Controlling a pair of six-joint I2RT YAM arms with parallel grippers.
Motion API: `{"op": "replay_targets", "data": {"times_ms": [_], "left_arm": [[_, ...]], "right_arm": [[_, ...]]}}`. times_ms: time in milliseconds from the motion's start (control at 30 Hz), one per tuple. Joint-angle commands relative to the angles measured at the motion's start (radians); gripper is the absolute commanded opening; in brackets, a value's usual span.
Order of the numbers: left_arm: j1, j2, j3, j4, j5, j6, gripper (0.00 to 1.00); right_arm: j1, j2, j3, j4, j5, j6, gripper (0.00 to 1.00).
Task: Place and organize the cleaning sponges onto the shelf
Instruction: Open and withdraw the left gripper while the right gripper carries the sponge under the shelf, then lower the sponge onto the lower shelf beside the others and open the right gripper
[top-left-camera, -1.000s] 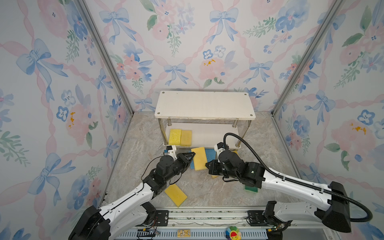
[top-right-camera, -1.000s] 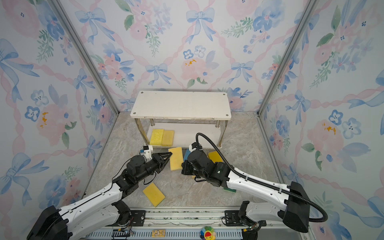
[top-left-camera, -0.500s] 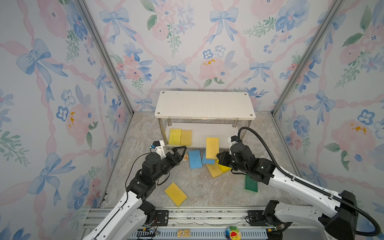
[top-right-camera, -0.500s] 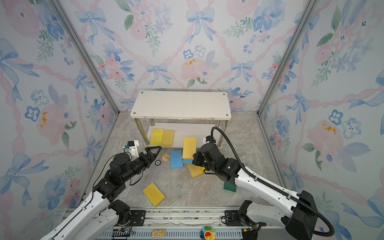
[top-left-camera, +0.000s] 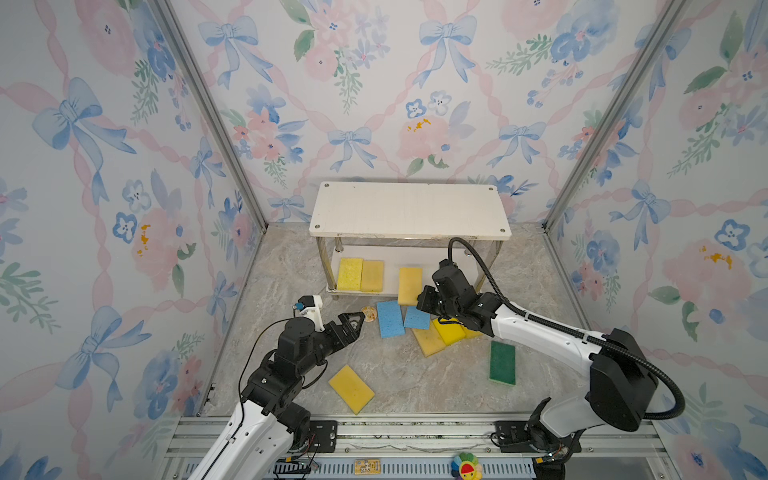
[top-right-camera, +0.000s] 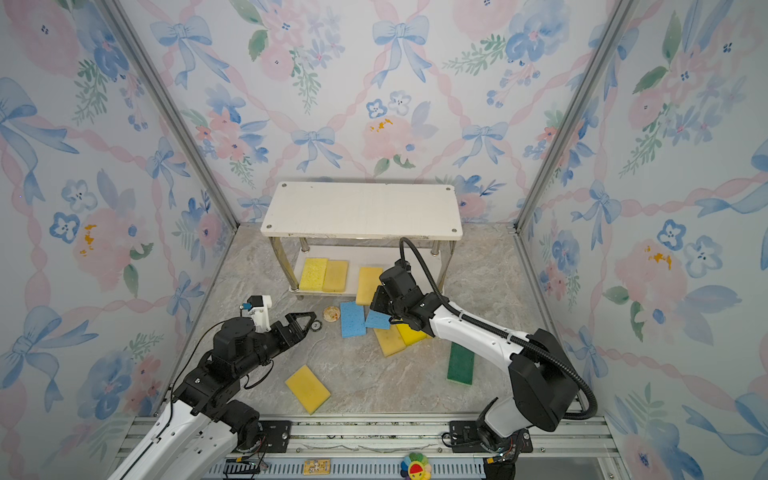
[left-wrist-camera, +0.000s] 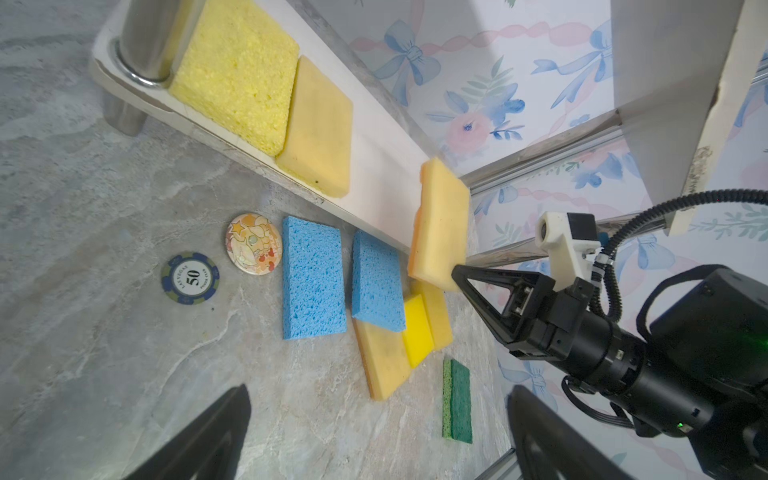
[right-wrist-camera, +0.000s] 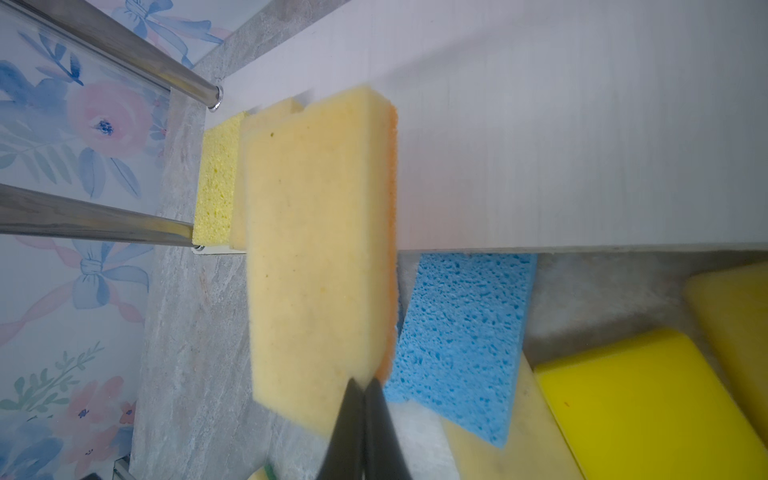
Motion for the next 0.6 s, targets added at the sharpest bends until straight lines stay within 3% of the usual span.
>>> {"op": "replay_targets", "data": {"times_ms": [0,567], "left_arm": [[0.009,-0.003,-0.001,-0.023,0.024,0.036,0.98],[0.033,0.005,0.011,-0.039,0.060,0.045,0.98]], "right_arm": [[-0.013,0.050,0.055,0.064,-0.017,-0.012,0.00],[-0.071,0.268,0.167,0.132,-0.088,-0.009,0.00]]}}
